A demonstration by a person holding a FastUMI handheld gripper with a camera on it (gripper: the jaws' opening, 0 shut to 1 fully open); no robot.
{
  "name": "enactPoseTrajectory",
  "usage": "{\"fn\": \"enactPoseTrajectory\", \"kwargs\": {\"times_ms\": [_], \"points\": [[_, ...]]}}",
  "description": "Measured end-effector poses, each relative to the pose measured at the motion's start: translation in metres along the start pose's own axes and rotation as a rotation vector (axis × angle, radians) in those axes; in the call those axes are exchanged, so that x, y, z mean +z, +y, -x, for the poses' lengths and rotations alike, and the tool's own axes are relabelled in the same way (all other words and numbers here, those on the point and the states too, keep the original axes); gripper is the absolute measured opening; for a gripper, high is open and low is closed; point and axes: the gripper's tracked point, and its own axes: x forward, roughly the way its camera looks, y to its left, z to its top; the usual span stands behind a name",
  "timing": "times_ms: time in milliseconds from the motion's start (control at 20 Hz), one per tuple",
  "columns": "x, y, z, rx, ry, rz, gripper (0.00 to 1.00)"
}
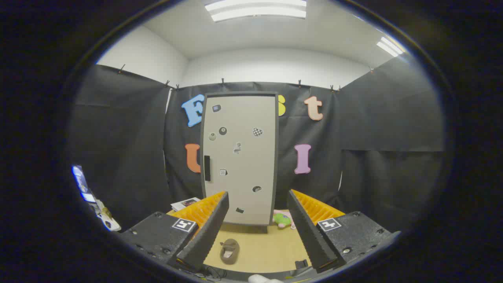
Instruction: Open the shoe cabinet door, grab the shoes and put them into the shoe cabinet, then close the shoe cabinet door.
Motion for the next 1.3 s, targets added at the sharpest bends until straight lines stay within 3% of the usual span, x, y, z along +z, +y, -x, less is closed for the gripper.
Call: {"fn": "enactPoseTrajectory", "kwargs": {"times_ms": [350, 650, 1300], "points": [[-0.008, 0.000, -0.006, -0.040, 0.023, -0.004, 0.97], [-0.014, 0.027, -0.043, -0.054, 0.036, -0.021, 0.98], [0.002, 0.141, -0.183, 0.091, -0.008, -0.016, 0.97]]}}
